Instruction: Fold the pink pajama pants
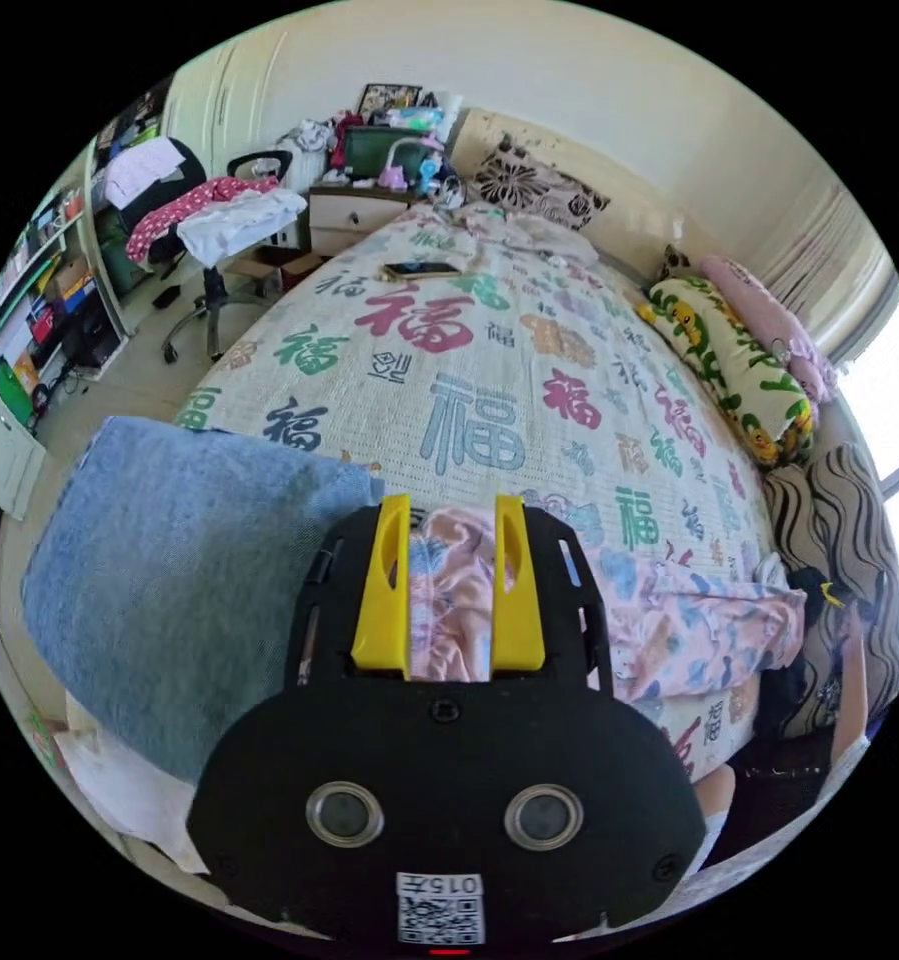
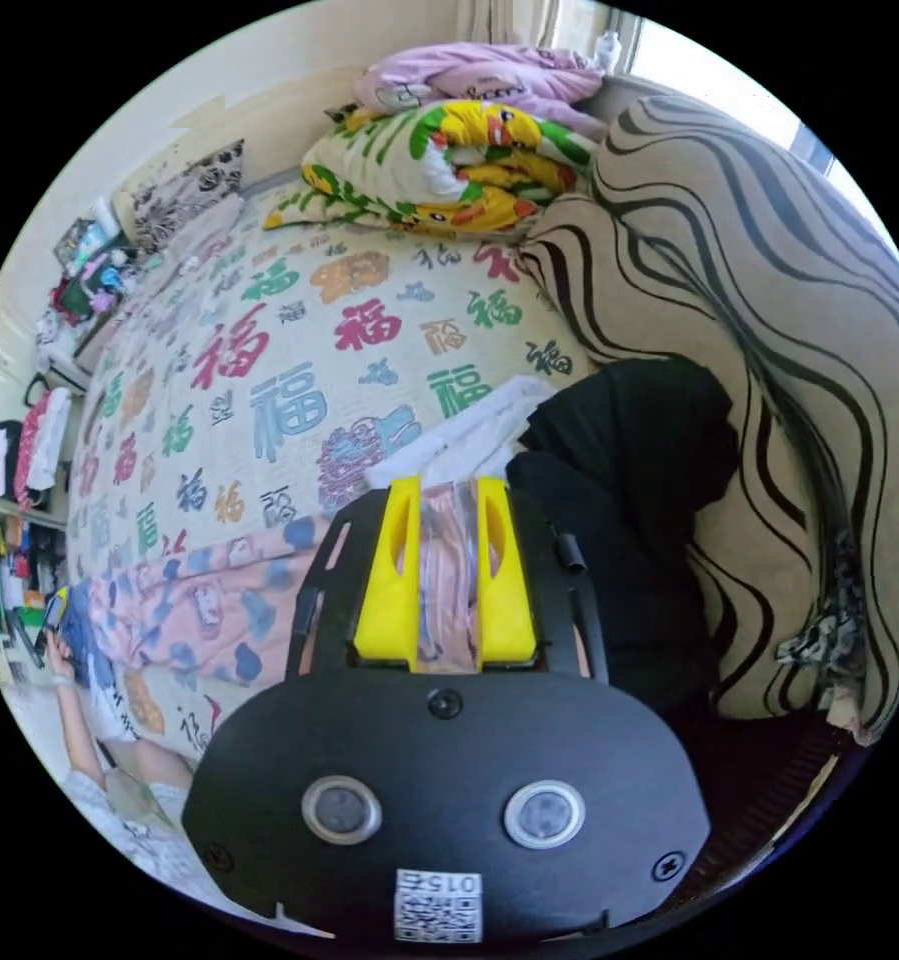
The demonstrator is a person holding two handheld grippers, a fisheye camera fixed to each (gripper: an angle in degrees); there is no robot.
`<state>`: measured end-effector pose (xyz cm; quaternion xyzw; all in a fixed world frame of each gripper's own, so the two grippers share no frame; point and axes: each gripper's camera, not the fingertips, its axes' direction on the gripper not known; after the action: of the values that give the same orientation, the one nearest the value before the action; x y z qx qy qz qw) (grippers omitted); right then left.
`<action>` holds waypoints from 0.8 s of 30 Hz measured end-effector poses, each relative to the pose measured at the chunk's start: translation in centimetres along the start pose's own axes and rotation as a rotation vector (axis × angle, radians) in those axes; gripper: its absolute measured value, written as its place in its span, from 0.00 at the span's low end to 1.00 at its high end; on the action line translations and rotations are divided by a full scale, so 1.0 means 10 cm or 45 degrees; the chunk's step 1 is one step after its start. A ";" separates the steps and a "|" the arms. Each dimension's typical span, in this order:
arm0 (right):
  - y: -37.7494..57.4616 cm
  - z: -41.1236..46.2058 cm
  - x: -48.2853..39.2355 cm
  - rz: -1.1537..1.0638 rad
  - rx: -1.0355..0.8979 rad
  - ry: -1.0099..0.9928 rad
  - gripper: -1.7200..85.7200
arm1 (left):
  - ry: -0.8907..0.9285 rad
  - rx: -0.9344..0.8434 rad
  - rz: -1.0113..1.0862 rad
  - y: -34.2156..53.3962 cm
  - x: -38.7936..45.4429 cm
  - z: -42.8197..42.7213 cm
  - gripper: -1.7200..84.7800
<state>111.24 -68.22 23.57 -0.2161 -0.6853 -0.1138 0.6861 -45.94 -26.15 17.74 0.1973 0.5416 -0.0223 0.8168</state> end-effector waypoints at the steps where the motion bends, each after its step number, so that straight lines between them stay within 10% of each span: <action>1: 0.20 -0.07 0.04 -0.014 0.012 -0.093 0.13 | 0.052 0.030 -0.009 0.12 -0.02 -0.12 0.16; 8: 1.58 0.62 0.44 0.245 -0.129 -0.421 0.18 | 0.229 -0.085 -0.271 1.11 -0.41 -0.04 0.15; 24: 1.38 0.80 0.94 0.583 0.164 -0.826 0.09 | 0.368 0.002 -0.631 1.03 -0.76 0.92 0.17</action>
<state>110.65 -51.13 30.67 -0.3447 -0.8061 0.1594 0.4538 -38.44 -21.21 30.73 0.0605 0.6841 -0.1934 0.7006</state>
